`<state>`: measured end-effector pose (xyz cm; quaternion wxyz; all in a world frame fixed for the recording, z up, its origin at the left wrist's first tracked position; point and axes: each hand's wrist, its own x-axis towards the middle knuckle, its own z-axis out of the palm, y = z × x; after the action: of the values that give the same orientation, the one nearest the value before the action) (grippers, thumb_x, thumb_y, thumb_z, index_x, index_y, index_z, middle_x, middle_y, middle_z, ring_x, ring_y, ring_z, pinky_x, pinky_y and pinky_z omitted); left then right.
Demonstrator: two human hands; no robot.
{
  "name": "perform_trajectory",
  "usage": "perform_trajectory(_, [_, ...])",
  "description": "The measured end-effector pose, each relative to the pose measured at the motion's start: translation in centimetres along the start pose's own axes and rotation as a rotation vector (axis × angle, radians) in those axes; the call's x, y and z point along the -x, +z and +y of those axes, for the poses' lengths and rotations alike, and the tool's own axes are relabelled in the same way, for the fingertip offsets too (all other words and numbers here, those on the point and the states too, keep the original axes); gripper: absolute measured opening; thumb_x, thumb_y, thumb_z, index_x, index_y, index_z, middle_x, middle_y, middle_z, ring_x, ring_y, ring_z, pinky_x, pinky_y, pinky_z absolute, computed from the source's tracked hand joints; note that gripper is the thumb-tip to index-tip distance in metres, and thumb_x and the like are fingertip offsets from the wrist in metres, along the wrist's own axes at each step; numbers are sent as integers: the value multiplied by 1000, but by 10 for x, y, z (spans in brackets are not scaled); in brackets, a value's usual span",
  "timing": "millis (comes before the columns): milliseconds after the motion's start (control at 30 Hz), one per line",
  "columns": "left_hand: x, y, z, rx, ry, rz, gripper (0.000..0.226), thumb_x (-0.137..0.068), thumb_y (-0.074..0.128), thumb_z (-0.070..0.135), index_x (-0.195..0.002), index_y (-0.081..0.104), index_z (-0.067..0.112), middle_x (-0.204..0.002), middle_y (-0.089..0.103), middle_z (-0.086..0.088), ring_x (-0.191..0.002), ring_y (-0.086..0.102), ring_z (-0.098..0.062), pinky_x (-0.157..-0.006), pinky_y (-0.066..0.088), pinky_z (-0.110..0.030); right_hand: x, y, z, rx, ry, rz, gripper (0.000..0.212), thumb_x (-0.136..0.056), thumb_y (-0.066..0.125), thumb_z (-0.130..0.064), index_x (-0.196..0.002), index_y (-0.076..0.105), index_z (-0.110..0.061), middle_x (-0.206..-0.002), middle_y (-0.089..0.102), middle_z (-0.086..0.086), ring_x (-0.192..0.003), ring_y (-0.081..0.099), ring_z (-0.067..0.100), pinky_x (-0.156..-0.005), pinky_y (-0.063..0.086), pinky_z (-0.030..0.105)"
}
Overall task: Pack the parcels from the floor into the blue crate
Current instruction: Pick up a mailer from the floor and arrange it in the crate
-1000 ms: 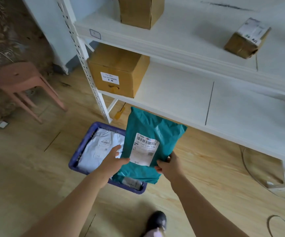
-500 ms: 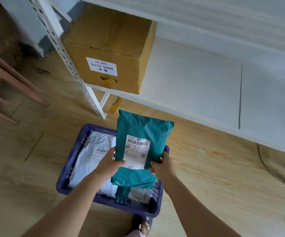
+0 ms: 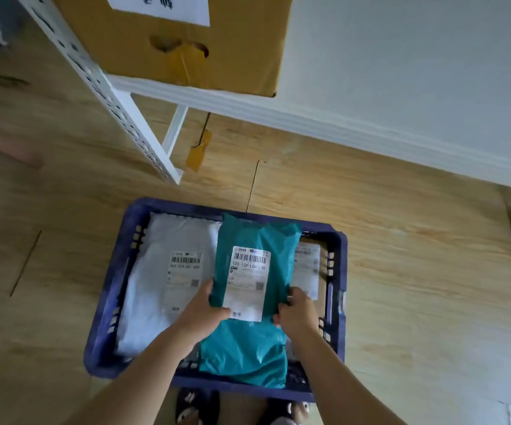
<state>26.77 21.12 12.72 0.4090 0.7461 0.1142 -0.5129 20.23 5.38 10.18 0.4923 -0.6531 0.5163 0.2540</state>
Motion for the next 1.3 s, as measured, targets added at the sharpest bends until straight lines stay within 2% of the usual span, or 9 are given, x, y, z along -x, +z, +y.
perform_trajectory(233, [-37, 0, -22, -41, 102, -3, 77, -81, 60, -5, -142, 26, 28, -120, 54, 6, -102, 56, -10, -68, 46, -16, -21, 24, 3, 181, -75, -62, 82, -87, 47, 5, -149, 11, -35, -134, 51, 3, -67, 56, 14, -43, 41, 19])
perform_trajectory(300, [-46, 2, -21, -170, 197, 60, 87, -81, 64, 1, -149, 15, 24, -141, 42, 0, -123, 47, -17, -91, 50, -28, -23, 30, 5, 399, -214, -80, 95, -84, 52, 7, -148, 1, -41, -155, 24, -1, -90, 62, 15, -49, 42, 14])
perform_trajectory(367, [-53, 5, -22, -403, 340, 153, 92, -82, 65, 7, -151, 6, 21, -154, 22, -3, -138, 31, -20, -108, 39, -37, -22, 39, 8, 652, -362, -58, 103, -83, 57, 5, -147, -10, -42, -159, -7, -3, -130, 43, 23, -64, 46, 13])
perform_trajectory(467, [-57, 4, -24, -878, 441, 256, 104, -77, 72, 18, -152, 0, 20, -160, -1, -1, -146, 12, -21, -113, 28, -38, -20, 45, 12, 853, -428, 34, 104, -85, 61, -6, -146, -17, -38, -156, -24, 3, -142, 19, 26, -88, 51, 26])
perform_trajectory(600, [-75, -3, -28, -1198, 505, 305, 114, -41, 92, 42, -140, 43, 12, -149, 37, -7, -131, 46, -27, -101, 41, -49, -29, 50, 22, 934, -661, 153, 116, -71, 72, -5, -147, -10, -34, -158, -5, 11, -137, 33, 31, -102, 45, 37])
perform_trajectory(733, [-94, -4, -25, -1375, 350, 175, 96, -87, 55, 50, -149, -11, 19, -157, -17, -2, -147, -5, -24, -117, -1, -48, -44, 54, 21, 995, -550, -84, 95, -91, 57, -25, -146, -20, -36, -155, -25, 2, -147, -9, 24, -118, 15, 36])
perform_trajectory(900, [-110, 1, -16, -1393, 260, 137, 96, -87, 52, 56, -150, -11, 21, -158, -14, -2, -147, -10, -25, -116, -5, -50, -69, 60, 6, 969, -347, -233, 110, -83, 70, -24, -144, -20, -43, -158, -16, 4, -147, 4, 27, -107, 36, 41])
perform_trajectory(1067, [-102, 1, -14, -1400, 280, 158, 97, -86, 53, 56, -150, -10, 20, -159, -14, -1, -147, -6, -23, -117, -1, -49, -61, 55, 3, 908, -400, -181, 99, -85, 67, -21, -147, -7, -40, -154, 14, 4, -135, 32, 26, -98, 44, 36])
perform_trajectory(1300, [-58, -6, -2, -1334, 300, 154, 90, -91, 45, 55, -148, -16, 23, -157, -20, -2, -147, -8, -20, -118, 1, -46, -21, 20, 9, 850, -416, -147, 81, -92, 51, -16, -150, -2, -36, -157, 8, 2, -142, 20, 26, -102, 43, 36])
